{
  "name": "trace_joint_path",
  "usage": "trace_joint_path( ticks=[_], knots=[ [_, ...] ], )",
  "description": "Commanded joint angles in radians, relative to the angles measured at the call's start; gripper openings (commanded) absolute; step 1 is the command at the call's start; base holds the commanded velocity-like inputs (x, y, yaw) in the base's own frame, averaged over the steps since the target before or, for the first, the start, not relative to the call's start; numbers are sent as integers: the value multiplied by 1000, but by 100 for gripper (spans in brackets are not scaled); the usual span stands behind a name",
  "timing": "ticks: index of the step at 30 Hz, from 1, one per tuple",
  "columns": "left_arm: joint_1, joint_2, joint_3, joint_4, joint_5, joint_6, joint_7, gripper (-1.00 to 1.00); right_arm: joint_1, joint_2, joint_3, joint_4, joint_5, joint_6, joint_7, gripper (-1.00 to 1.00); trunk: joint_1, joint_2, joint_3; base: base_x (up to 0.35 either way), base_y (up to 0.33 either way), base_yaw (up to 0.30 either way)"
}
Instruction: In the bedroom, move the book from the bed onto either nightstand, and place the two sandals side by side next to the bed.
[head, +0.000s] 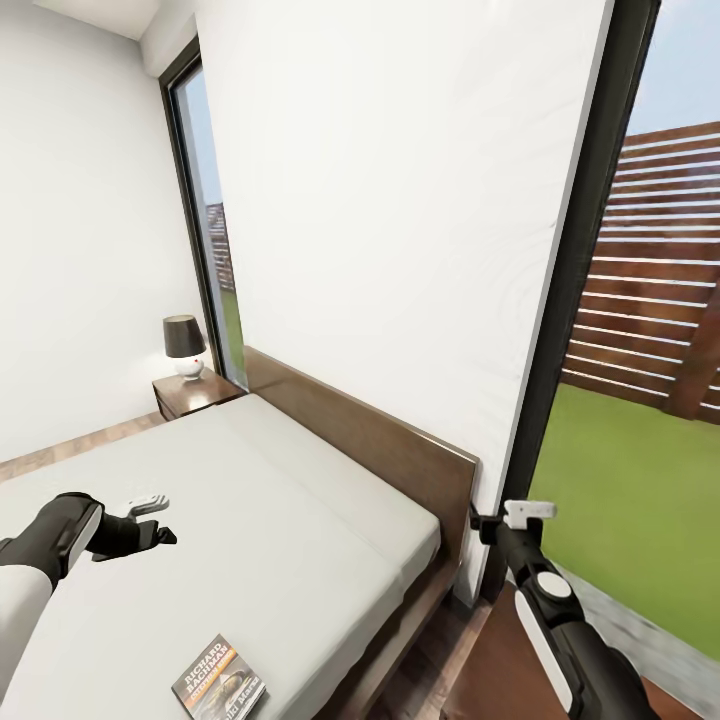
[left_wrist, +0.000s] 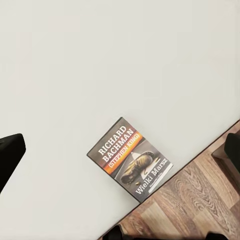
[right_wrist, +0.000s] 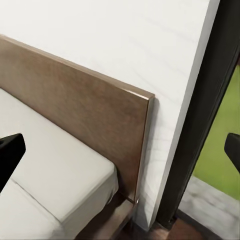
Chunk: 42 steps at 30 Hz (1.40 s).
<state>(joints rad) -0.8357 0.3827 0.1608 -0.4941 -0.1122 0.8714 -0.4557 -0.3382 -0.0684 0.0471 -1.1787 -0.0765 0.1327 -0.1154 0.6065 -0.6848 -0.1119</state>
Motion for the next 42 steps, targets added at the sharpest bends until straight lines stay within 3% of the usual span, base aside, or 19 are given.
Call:
trace_joint_path(
  ticks=[1, 29, 42],
  knots=[
    [-1, -1, 6, -1, -11, 4, -8, 100, -1, -1, 4, -2, -8, 5, -9, 100, 0, -2, -2, 0, 0, 0],
    [0, -1, 5, 0, -11, 4, -9, 100, -2, 10, 15, 128, -12, 2, -9, 100, 0, -2, -2, 0, 0, 0],
    [-1, -1, 5, 0, -11, 4, -9, 100, -3, 9, 20, 138, -5, -4, -7, 100, 0, -2, -2, 0, 0, 0]
  ],
)
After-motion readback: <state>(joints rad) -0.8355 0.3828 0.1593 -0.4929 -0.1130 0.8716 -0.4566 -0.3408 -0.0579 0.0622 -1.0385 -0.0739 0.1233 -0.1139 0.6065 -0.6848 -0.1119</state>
